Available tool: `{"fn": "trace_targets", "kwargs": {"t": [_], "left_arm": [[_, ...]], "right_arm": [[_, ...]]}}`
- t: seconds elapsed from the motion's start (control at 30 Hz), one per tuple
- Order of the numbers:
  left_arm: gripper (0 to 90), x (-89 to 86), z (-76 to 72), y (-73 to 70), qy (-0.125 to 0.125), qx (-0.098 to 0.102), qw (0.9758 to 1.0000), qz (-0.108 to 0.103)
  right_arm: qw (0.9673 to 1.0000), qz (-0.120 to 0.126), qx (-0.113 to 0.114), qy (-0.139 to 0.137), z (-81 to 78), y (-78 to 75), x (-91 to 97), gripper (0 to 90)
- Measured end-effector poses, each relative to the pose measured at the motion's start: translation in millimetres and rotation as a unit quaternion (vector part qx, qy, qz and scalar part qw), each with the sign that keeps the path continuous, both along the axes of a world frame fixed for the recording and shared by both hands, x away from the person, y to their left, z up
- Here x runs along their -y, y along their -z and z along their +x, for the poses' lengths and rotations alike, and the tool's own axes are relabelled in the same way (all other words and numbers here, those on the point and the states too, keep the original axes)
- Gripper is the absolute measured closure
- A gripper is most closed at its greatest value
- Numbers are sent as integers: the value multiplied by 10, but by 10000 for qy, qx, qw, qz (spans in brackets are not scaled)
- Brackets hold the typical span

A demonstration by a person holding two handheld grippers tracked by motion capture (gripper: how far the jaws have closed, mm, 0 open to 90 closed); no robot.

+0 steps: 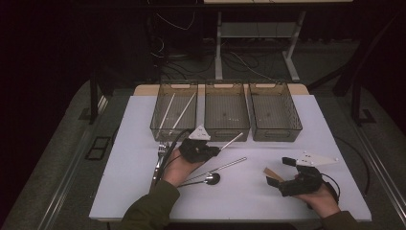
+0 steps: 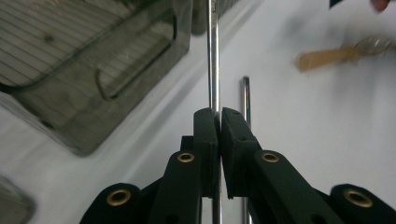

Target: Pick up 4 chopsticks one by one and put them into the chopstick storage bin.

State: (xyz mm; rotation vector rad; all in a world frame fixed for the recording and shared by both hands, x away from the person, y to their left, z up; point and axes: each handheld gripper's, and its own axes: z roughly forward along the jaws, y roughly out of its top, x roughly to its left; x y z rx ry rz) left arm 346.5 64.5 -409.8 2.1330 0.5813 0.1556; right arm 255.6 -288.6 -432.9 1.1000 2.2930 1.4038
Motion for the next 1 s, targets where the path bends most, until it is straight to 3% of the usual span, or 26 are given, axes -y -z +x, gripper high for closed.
{"fn": "trace_targets", "kwargs": {"t": [0.2, 0.53, 0.8, 1.0], "left_arm": [[852, -116, -6, -143, -95, 133, 9994, -305], [852, -379, -25, -380, -335, 357, 9951, -862], [852, -591, -17, -560, -531, 525, 9913, -1081], [852, -745, 122, -691, -735, 630, 9880, -1204]], "right_arm": [[10000, -1, -18, 3, -3, 0, -1, 7], [10000, 1, -17, 3, -3, -2, 0, 7], [10000, 5, -47, 11, -3, 0, -2, 7], [10000, 0, -39, 17, 0, 3, -7, 7]]}}
